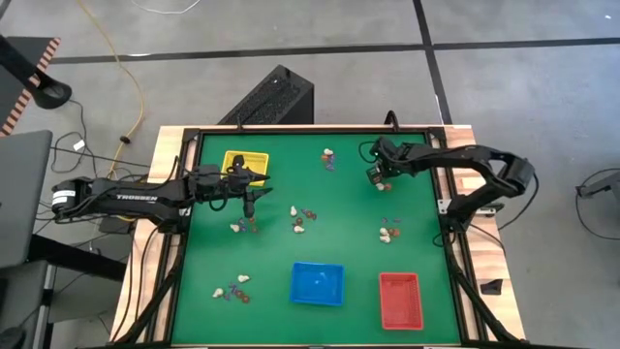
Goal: Sort Halloween decoration
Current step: Put the purple witch hat toy into the yellow basket
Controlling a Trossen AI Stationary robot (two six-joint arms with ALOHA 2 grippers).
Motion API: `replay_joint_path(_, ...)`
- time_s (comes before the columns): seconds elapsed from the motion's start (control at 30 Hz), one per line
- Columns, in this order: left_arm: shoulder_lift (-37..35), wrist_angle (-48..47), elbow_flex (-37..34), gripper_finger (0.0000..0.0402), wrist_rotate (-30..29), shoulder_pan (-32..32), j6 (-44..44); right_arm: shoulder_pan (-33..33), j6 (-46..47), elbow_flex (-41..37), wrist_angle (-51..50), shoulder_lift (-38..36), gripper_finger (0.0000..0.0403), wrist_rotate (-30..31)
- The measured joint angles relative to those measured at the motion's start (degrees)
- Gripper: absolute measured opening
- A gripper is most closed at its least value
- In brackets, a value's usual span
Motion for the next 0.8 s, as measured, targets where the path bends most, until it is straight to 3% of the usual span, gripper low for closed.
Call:
replay_joint_path(0.23,0.0,0.0,0.0,0.0167,0.0,0.0,-0.3,-0.2,0.3,0.0,0.1,0.3,0.0092,0.1)
replay_joint_path(0.5,0.0,0.0,0.0,0.0167,0.0,0.0,-0.3,-0.2,0.1,0.0,0.1,-0.1,0.0018,0.5)
replay_joint_path(0.8,0.0,0.0,0.0,0.0167,0.0,0.0,-0.3,2.1,0.0,1.2,-0.1,-6.1,0.0020,0.1)
